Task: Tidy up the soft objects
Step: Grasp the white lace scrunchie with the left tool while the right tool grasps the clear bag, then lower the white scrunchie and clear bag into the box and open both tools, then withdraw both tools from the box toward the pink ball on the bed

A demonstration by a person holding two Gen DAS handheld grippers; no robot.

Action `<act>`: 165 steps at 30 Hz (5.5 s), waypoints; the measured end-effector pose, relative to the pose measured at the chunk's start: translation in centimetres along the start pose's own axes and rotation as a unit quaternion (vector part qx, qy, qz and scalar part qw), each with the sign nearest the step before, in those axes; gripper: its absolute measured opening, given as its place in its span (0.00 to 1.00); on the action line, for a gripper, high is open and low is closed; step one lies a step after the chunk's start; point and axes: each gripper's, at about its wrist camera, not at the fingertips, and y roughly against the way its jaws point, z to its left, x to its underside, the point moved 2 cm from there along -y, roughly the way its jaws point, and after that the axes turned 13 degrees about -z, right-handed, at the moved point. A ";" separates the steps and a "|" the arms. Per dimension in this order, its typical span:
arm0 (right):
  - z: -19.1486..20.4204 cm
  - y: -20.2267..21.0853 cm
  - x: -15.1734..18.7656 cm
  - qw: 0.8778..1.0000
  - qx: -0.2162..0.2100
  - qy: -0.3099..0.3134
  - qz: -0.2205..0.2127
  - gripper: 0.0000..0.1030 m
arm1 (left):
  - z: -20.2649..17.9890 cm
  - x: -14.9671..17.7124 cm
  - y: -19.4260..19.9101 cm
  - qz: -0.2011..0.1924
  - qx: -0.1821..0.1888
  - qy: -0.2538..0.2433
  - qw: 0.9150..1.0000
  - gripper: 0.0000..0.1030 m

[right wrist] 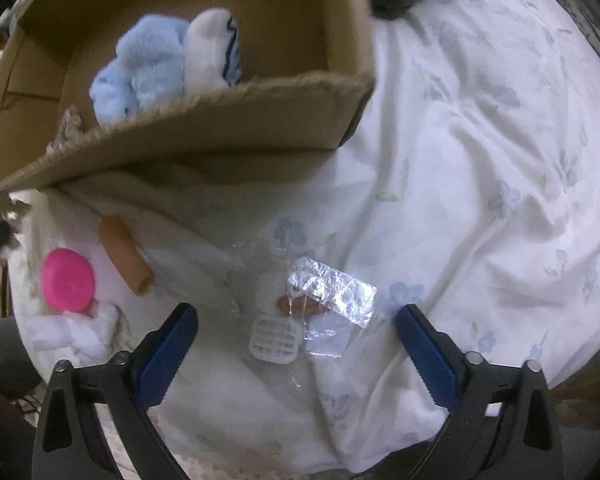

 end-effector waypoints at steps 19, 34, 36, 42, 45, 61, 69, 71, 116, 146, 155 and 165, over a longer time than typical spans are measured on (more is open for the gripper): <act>0.9 5.1 0.3 0.994 -0.040 -0.043 -0.089 0.15 | 1.4 0.8 2.7 -0.035 -0.026 0.005 0.999 0.12; 3.4 13.4 -0.4 0.959 -0.216 -0.029 -0.182 0.15 | 0.9 -0.1 8.7 -0.131 0.008 0.004 0.991 0.12; 2.9 13.6 -1.4 0.954 -0.225 -0.029 -0.193 0.15 | 0.9 -0.6 9.7 -0.151 0.017 0.005 0.988 0.12; 3.1 16.1 -2.8 0.943 -0.246 -0.022 -0.223 0.15 | -0.3 -2.5 11.2 -0.172 0.026 -0.008 0.985 0.12; 3.7 16.5 -4.0 0.941 -0.250 -0.017 -0.229 0.15 | -1.0 -3.7 11.2 -0.173 0.027 -0.017 0.984 0.12; 4.7 13.2 -7.0 0.948 -0.224 -0.014 -0.227 0.15 | -4.5 -7.4 7.5 -0.184 0.010 -0.078 0.980 0.12; 4.5 11.4 -6.7 0.957 -0.196 0.000 -0.214 0.15 | -3.8 -5.8 3.0 -0.142 0.013 -0.057 0.988 0.12; 4.3 11.2 -6.9 0.957 -0.195 -0.001 -0.213 0.15 | -3.7 -5.6 2.7 -0.135 0.008 -0.057 0.989 0.12; 5.6 8.8 -8.0 0.968 -0.177 0.010 -0.176 0.15 | -4.5 -4.9 2.4 -0.134 0.007 -0.073 0.988 0.36; 5.0 9.0 -8.3 0.966 -0.174 -0.011 -0.189 0.65 | -4.2 -5.2 2.7 -0.143 -0.011 -0.064 0.988 0.58; 4.9 9.2 -8.5 0.967 -0.159 -0.014 -0.197 0.96 | -4.2 -5.2 2.7 -0.143 -0.011 -0.065 0.988 0.58; 4.5 9.8 -8.4 0.963 -0.158 -0.017 -0.218 1.00 | -4.3 -5.2 2.8 -0.144 -0.009 -0.063 0.988 0.58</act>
